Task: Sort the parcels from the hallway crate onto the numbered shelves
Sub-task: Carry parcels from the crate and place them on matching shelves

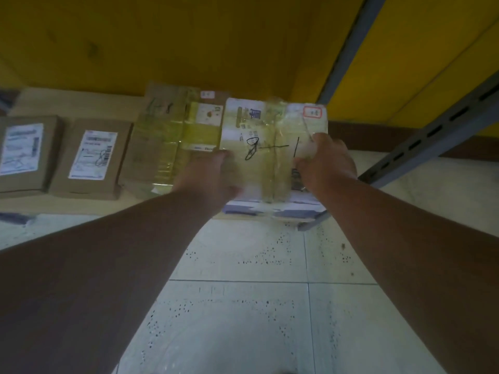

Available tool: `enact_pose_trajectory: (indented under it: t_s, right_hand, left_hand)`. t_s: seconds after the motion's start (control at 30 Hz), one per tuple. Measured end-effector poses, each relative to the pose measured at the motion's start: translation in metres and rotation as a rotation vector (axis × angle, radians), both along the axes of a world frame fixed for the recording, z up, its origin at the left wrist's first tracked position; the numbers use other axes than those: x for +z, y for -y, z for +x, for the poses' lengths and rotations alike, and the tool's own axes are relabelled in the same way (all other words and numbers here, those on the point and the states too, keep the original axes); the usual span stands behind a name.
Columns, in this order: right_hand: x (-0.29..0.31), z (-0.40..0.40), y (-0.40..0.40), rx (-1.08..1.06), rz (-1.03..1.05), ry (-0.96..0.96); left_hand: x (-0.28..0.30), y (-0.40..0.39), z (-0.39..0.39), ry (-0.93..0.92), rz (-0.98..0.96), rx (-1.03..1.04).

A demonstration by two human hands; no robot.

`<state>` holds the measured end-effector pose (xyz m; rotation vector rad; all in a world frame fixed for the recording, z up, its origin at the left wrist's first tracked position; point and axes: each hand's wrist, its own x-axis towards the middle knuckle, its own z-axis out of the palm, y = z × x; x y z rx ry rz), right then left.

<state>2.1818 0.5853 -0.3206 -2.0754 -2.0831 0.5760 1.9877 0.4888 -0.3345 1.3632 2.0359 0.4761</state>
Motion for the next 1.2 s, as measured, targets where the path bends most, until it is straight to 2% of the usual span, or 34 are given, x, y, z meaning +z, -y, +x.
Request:
enact_pose_trajectory:
  t_s: [0.33,0.47,0.57,0.67,1.0,1.2]
  right_hand:
    - [-0.029,-0.014,-0.029,0.005,0.028,0.049]
    - [-0.022,-0.017,-0.021,0.028,0.071,0.053]
    - [-0.010,-0.016,0.002,0.029,0.091,-0.020]
    - [0.007,-0.017,0.033,0.037,0.103,-0.081]
    - [0.104,-0.004,0.126,0.032,0.080,-0.138]
    - [0.171,0.007,0.193,0.086,0.061,-0.169]
  left_hand:
    - [-0.014,-0.035,-0.003,-0.119,0.035,0.017]
    - [-0.012,-0.029,0.000,-0.164,0.070,0.038]
    - [-0.001,-0.011,0.010,-0.195,0.097,0.024]
    - [0.017,0.013,0.019,-0.228,0.094,-0.033]
    - [0.105,0.099,0.017,-0.158,0.085,-0.121]
    - [0.167,0.174,0.015,-0.150,0.117,-0.024]
